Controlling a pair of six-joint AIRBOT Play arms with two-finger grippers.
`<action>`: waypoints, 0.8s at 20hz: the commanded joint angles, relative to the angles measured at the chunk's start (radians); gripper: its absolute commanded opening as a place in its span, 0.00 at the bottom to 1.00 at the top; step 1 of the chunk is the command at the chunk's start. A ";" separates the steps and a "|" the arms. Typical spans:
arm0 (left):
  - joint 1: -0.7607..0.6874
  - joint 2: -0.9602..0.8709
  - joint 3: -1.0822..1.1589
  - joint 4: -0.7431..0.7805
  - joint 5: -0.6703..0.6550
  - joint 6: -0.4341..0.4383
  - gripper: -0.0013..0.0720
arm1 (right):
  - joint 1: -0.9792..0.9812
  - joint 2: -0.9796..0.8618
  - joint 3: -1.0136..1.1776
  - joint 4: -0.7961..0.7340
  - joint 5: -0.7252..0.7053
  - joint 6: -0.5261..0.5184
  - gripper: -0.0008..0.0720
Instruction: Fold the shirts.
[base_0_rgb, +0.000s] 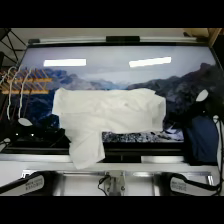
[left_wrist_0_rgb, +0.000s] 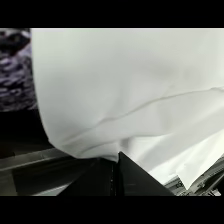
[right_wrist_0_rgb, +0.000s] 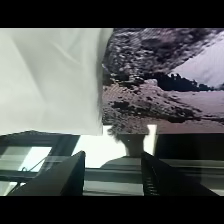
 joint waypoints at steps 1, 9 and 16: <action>-0.001 0.015 -0.002 -0.005 0.002 0.007 0.06 | -0.018 0.010 -0.141 0.129 -0.146 -0.001 0.65; -0.001 0.022 -0.002 -0.017 -0.030 0.008 0.06 | 0.096 0.010 -0.214 0.133 -0.352 0.045 0.65; 0.001 0.022 0.059 -0.016 -0.070 0.111 0.06 | 0.135 0.016 -0.198 0.095 -0.320 0.043 0.07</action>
